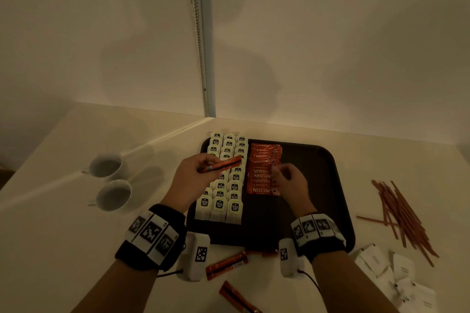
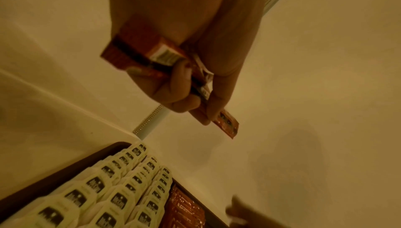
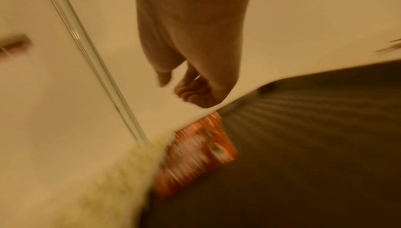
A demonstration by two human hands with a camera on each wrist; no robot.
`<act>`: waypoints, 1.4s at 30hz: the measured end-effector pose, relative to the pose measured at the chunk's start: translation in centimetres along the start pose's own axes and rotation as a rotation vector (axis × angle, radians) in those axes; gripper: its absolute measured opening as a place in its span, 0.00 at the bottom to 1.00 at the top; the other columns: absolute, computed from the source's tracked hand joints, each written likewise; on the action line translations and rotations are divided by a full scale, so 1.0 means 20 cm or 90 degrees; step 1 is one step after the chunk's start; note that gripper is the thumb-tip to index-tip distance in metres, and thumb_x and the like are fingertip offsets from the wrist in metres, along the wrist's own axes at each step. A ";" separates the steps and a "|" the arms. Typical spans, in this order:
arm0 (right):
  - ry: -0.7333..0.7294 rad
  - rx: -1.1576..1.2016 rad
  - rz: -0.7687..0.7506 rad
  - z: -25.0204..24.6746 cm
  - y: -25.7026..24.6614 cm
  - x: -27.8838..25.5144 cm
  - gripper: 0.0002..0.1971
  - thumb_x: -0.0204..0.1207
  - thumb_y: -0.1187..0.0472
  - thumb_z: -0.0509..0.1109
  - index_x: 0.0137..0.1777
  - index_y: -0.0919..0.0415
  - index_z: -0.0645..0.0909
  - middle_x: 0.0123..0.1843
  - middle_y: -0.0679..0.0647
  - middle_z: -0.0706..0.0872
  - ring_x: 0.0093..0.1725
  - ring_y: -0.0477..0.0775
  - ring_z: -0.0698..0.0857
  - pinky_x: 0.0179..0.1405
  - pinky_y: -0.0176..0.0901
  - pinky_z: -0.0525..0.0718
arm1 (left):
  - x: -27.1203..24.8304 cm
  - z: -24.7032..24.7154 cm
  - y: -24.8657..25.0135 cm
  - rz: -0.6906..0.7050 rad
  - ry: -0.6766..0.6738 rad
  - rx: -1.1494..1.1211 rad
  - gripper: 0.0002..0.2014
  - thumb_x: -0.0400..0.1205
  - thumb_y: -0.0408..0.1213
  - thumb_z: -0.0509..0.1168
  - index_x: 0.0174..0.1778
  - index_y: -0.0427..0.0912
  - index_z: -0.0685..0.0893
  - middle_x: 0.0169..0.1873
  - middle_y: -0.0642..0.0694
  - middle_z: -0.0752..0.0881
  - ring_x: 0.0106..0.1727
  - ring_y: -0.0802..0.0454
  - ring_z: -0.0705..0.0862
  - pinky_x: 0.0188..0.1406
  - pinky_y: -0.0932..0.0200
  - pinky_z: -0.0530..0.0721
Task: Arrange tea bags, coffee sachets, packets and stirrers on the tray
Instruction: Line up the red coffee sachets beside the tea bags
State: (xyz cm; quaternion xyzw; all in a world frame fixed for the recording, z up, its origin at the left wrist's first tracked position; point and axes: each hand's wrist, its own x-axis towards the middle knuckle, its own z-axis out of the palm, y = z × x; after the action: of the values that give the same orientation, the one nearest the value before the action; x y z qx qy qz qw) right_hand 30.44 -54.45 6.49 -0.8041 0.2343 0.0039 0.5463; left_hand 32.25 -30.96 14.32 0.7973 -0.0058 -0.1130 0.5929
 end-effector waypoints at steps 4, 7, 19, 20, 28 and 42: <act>-0.315 0.164 -0.024 0.00 -0.33 -0.13 0.21 0.83 0.44 0.53 0.61 0.56 0.79 0.45 0.53 0.85 0.41 0.51 0.85 0.40 0.40 0.83 | 0.02 0.02 0.06 0.084 -0.004 0.062 0.14 0.71 0.26 0.76 0.40 0.52 0.87 0.37 0.47 0.88 0.34 0.53 0.84 0.37 0.63 0.83; -0.352 0.206 -0.044 0.02 -0.47 -0.21 0.12 0.84 0.53 0.58 0.57 0.58 0.79 0.42 0.54 0.86 0.36 0.48 0.86 0.37 0.36 0.84 | 0.01 0.04 0.10 0.131 0.022 0.085 0.15 0.69 0.29 0.78 0.40 0.56 0.86 0.38 0.55 0.89 0.39 0.55 0.87 0.44 0.62 0.85; -0.201 0.219 -0.205 -0.01 -0.54 -0.37 0.06 0.76 0.68 0.69 0.51 0.62 0.84 0.52 0.56 0.87 0.50 0.46 0.85 0.52 0.36 0.84 | -0.08 0.01 0.13 0.130 0.080 -0.071 0.17 0.66 0.35 0.80 0.49 0.47 0.88 0.43 0.50 0.90 0.41 0.56 0.87 0.43 0.60 0.85; -0.200 0.215 -0.217 -0.02 -0.54 -0.38 0.07 0.76 0.69 0.69 0.51 0.60 0.84 0.54 0.56 0.86 0.51 0.48 0.85 0.52 0.37 0.84 | -0.08 0.00 0.14 0.109 0.077 -0.104 0.17 0.67 0.35 0.80 0.52 0.45 0.87 0.43 0.48 0.90 0.37 0.60 0.85 0.36 0.64 0.83; -0.136 0.157 -0.310 -0.02 -0.54 -0.41 0.14 0.76 0.70 0.69 0.56 0.51 0.83 0.59 0.57 0.85 0.58 0.55 0.85 0.57 0.51 0.85 | -0.13 -0.01 0.18 0.062 0.053 -0.169 0.08 0.74 0.27 0.73 0.43 0.44 0.86 0.31 0.46 0.84 0.17 0.64 0.73 0.15 0.72 0.68; -0.160 0.325 -0.216 0.04 -0.51 -0.46 0.07 0.75 0.69 0.70 0.52 0.68 0.81 0.51 0.59 0.85 0.50 0.52 0.86 0.50 0.39 0.85 | -0.19 -0.01 0.22 0.133 0.071 -0.129 0.03 0.73 0.38 0.75 0.40 0.43 0.90 0.29 0.49 0.89 0.16 0.58 0.74 0.18 0.67 0.72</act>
State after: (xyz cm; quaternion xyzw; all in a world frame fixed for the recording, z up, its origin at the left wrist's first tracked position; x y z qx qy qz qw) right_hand 26.31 -47.38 17.49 -0.6620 0.0212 -0.0472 0.7477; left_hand 29.09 -31.62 19.19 0.7333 -0.0443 -0.0059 0.6784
